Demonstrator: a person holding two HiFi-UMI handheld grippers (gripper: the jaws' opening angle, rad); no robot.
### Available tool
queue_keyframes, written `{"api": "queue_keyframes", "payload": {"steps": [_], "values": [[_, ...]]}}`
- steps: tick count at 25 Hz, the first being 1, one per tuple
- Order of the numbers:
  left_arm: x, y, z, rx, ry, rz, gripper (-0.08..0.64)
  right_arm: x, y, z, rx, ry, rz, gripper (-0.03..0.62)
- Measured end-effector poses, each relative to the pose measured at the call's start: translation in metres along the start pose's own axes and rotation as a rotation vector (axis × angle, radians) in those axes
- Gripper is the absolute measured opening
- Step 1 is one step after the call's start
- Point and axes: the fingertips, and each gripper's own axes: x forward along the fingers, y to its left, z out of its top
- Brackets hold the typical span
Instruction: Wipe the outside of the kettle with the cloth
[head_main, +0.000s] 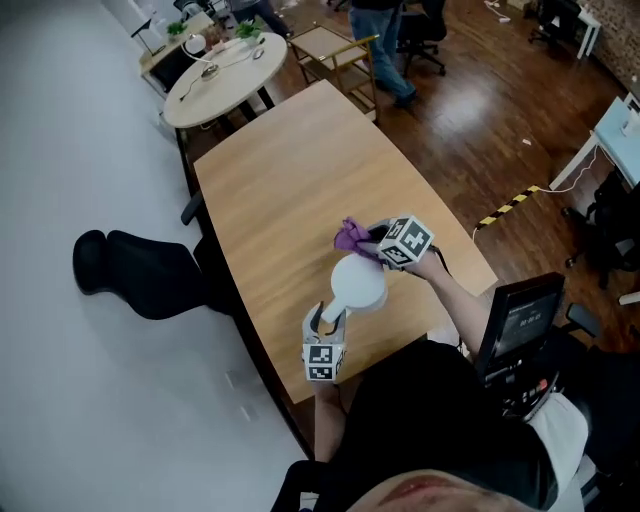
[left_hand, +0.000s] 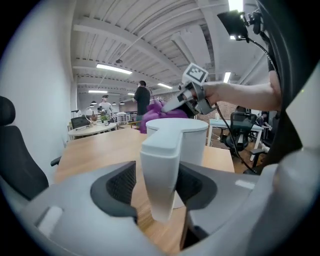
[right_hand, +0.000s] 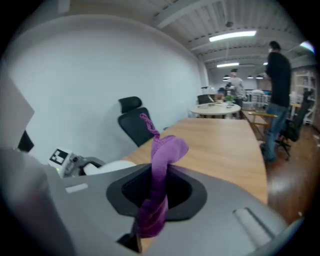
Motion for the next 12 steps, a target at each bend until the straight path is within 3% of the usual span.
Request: {"api": "queue_keyframes", "payload": {"steps": [3, 5, 7, 8, 10, 12], "values": [[0.005, 0.025, -0.009, -0.036, 0.005, -0.025, 0.209, -0.025, -0.071, -0.046, 0.151, -0.027, -0.12, 0.058], [0.024, 0.041, 0.012, -0.031, -0.091, -0.071, 0.291, -0.055, -0.102, -0.053, 0.282, -0.189, -0.102, 0.058], [0.041, 0.053, 0.022, -0.066, -0.183, -0.147, 0.315, -0.078, -0.125, -0.05, 0.396, -0.345, -0.052, 0.058], [0.038, 0.063, 0.024, -0.113, -0.189, -0.156, 0.318, -0.081, -0.13, -0.05, 0.461, -0.399, -0.017, 0.058], [0.01, 0.098, 0.03, -0.249, -0.119, -0.061, 0.297, -0.073, -0.119, -0.055, 0.641, -0.469, 0.084, 0.058], [-0.005, 0.128, 0.071, -0.384, -0.07, 0.056, 0.14, -0.063, -0.108, -0.045, 0.79, -0.544, 0.202, 0.058]]}}
